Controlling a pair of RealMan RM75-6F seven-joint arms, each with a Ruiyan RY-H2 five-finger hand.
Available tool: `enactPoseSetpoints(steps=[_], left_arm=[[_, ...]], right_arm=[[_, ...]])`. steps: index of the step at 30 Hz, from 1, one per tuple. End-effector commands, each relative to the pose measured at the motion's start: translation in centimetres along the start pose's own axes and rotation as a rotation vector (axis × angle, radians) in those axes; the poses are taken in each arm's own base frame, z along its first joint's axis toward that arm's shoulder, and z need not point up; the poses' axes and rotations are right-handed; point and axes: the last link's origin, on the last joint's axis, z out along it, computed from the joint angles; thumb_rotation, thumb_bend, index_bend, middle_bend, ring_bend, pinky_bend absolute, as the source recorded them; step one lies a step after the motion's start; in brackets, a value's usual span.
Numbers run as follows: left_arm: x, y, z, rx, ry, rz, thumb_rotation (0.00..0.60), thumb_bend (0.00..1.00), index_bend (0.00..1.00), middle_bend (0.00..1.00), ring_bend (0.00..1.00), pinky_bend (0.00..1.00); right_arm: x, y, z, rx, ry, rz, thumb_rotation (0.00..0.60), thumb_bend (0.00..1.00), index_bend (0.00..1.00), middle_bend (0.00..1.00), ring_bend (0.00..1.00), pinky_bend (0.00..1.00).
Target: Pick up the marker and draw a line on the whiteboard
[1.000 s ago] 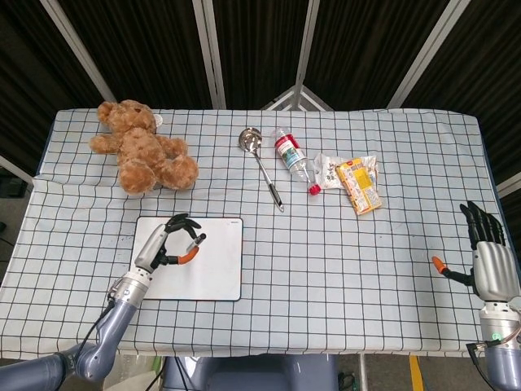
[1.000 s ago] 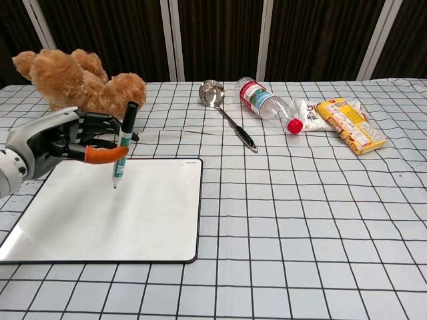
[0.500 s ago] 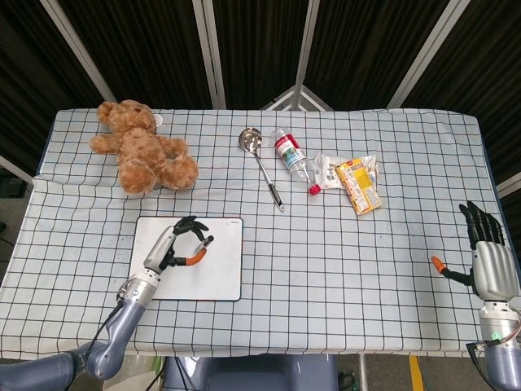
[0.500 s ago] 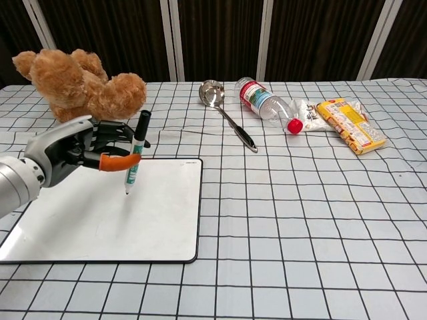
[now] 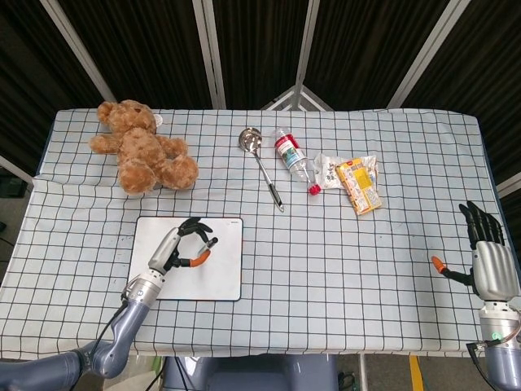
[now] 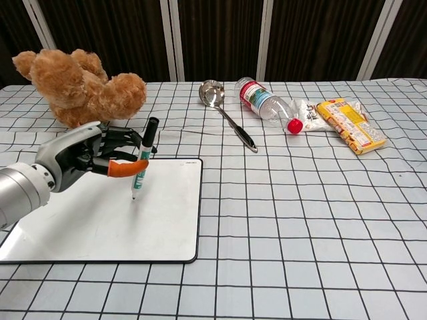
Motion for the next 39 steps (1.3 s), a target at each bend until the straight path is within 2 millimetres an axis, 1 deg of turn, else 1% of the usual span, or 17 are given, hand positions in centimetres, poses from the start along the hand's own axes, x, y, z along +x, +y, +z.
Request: enactPoseSetpoints(steps=[1, 12, 17, 26, 29, 34, 39], left_arm=[[0.4, -0.2, 0.2, 0.000, 0.004, 0.020, 0.600, 0.52, 0.75, 0.31, 0.10, 0.19], [2.2, -1.2, 0.9, 0.019, 0.028, 0.075, 0.600, 0.52, 0.75, 0.31, 0.10, 0.19], [3.4, -1.7, 1.2, 0.025, 0.051, 0.107, 0.600, 0.52, 0.75, 0.31, 0.10, 0.19], [7.4, -3.2, 1.4, 0.056, 0.129, 0.181, 0.600, 0.52, 0.75, 0.31, 0.10, 0.19], [8.4, -3.2, 1.4, 0.058, 0.155, 0.168, 0.600, 0.52, 0.75, 0.31, 0.10, 0.19], [8.7, -2.1, 1.4, 0.033, 0.159, 0.128, 0.600, 0.52, 0.75, 0.31, 0.10, 0.19], [7.5, -1.2, 1.2, 0.026, 0.122, 0.080, 0.600, 0.52, 0.75, 0.31, 0.10, 0.19]], right_arm=[[0.0, 0.0, 0.0, 0.000, 0.000, -0.001, 0.600, 0.21, 0.00, 0.00, 0.00, 0.00], [-0.1, -0.1, -0.1, 0.004, 0.000, -0.006, 0.600, 0.21, 0.00, 0.00, 0.00, 0.00], [-0.1, -0.1, -0.1, 0.003, 0.000, -0.003, 0.600, 0.21, 0.00, 0.00, 0.00, 0.00], [-0.1, -0.1, -0.1, 0.002, -0.002, 0.001, 0.600, 0.21, 0.00, 0.00, 0.00, 0.00], [0.0, -0.2, -0.1, 0.003, 0.000, 0.000, 0.600, 0.21, 0.00, 0.00, 0.00, 0.00], [-0.1, -0.2, -0.1, 0.005, 0.000, -0.002, 0.600, 0.21, 0.00, 0.00, 0.00, 0.00], [-0.1, -0.2, -0.1, 0.002, 0.001, 0.000, 0.600, 0.21, 0.00, 0.00, 0.00, 0.00]])
